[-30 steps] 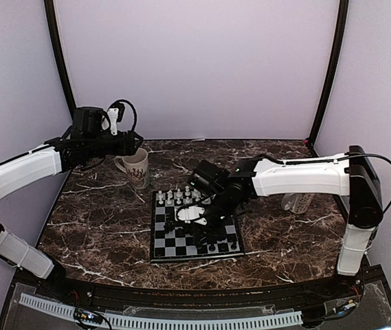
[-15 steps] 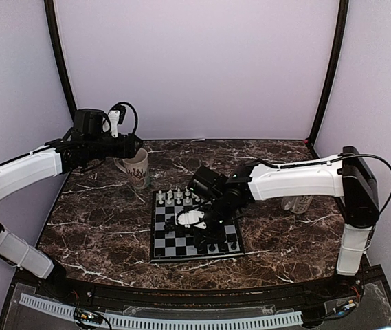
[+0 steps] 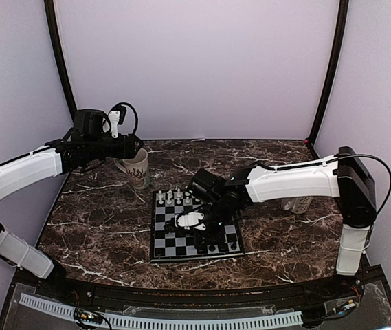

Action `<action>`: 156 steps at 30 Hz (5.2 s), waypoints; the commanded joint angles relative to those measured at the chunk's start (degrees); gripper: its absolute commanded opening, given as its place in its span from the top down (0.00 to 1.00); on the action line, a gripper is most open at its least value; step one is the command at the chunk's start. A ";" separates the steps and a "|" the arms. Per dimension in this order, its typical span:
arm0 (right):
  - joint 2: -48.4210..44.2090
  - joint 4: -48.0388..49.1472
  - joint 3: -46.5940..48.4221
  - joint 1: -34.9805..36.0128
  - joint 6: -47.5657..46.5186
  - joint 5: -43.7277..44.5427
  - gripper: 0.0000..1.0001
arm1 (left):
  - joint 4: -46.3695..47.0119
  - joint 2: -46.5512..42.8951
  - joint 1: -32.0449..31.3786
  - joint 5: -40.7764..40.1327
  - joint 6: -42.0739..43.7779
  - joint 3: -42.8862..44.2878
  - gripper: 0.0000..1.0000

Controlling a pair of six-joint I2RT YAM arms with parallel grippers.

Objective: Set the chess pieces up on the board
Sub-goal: Place the queen at d8, then pick up the pawn from the chessboard, then place the pawn at b7.

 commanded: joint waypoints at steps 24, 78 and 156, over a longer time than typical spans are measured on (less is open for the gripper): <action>1.12 0.81 -1.16 0.41 -0.21 1.02 0.84 | 0.30 -0.84 -0.19 1.43 0.54 -0.73 0.29; -4.38 -7.56 7.89 -5.09 -1.31 -4.31 0.65 | 0.07 0.52 -0.15 2.87 0.05 -0.39 0.29; -10.38 -0.62 -7.24 -11.78 -4.21 -2.92 0.92 | -22.30 -0.20 -16.90 1.75 1.76 -1.14 0.37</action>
